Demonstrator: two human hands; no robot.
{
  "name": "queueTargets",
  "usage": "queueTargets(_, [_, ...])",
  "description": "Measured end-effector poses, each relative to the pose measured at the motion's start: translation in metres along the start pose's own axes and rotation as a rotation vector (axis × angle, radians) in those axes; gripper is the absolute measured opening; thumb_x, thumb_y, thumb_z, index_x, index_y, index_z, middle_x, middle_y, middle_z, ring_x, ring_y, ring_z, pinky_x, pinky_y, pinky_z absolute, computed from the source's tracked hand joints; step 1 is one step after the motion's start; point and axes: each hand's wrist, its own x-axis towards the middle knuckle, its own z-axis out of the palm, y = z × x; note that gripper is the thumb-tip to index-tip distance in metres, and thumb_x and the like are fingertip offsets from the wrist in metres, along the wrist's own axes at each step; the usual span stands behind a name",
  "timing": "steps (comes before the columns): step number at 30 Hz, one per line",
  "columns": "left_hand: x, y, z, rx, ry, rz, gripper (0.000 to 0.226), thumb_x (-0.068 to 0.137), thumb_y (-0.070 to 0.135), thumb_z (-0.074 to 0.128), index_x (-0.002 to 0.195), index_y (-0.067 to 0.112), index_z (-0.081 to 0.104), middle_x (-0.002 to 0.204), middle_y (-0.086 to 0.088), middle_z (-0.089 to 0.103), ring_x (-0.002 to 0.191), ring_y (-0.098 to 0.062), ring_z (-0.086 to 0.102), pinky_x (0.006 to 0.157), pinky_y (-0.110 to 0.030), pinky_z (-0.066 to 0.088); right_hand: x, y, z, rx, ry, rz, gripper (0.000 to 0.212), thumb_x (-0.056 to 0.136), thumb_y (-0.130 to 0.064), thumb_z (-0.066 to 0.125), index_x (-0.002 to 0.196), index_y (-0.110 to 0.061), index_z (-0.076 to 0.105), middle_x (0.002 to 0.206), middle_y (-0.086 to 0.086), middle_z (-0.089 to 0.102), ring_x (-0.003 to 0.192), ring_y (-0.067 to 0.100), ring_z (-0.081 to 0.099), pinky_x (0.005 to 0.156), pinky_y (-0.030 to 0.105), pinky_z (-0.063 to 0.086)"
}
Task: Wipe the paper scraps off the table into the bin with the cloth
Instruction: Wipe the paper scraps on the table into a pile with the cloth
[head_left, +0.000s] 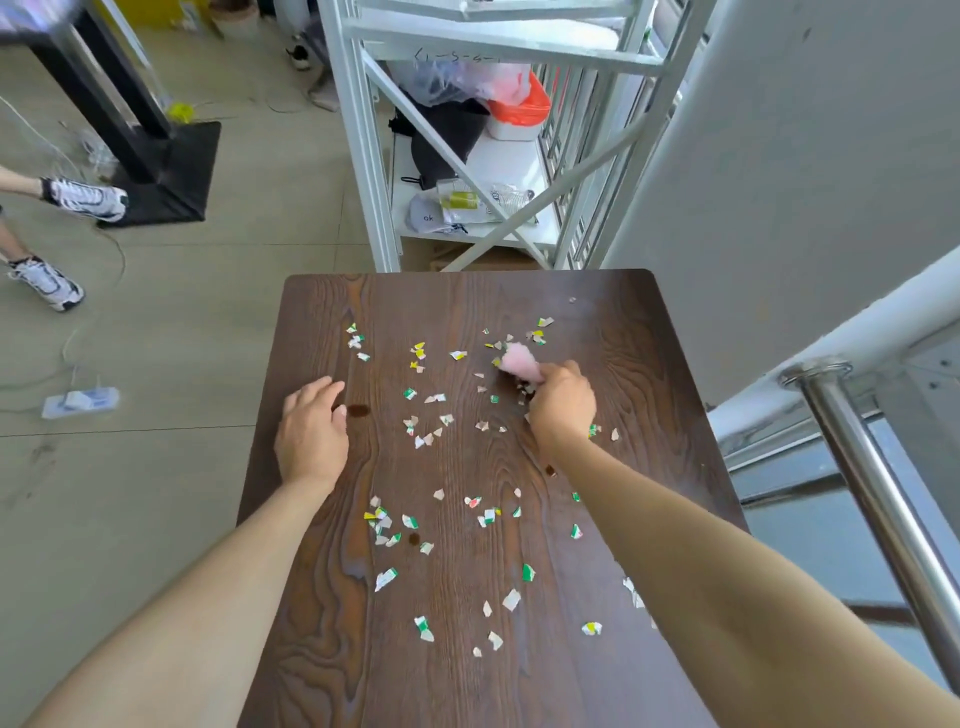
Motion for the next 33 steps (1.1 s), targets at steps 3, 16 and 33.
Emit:
queueTargets(3, [0.000,-0.008,-0.005,-0.090,-0.012,0.041,0.034,0.093,0.012,0.055,0.126,0.011,0.060,0.135,-0.001,0.054,0.121,-0.025,0.047,0.096,-0.041,0.043,0.012,0.006,-0.008,0.051,-0.008,-0.013,0.027,0.091,-0.012,0.051,0.109,-0.015,0.071,0.110,0.014,0.060,0.101,0.037,0.060,0.078,0.034,0.046])
queueTargets(16, [-0.012,-0.050,-0.001,-0.079,0.079,0.079,0.031,0.092,0.009,0.056,0.122,0.007,0.061,0.132,-0.006,0.056,0.122,-0.028,0.044,0.101,-0.042,0.040,0.103,0.041,-0.052,0.142,0.222,0.261,0.028,0.090,-0.013,0.050,0.110,-0.008,0.069,0.113,0.020,0.063,0.097,0.039,0.064,0.087,0.040,0.053])
queueTargets(33, [-0.011,-0.049,0.011,-0.101,0.123,0.078,0.031,0.093,0.007,0.054,0.123,0.005,0.061,0.132,-0.009,0.056,0.125,-0.030,0.043,0.107,-0.042,0.036,0.074,-0.038,0.016,0.012,-0.029,-0.170,0.043,0.089,-0.004,0.047,0.122,-0.023,0.066,0.116,0.008,0.057,0.107,0.032,0.055,0.076,0.032,0.042])
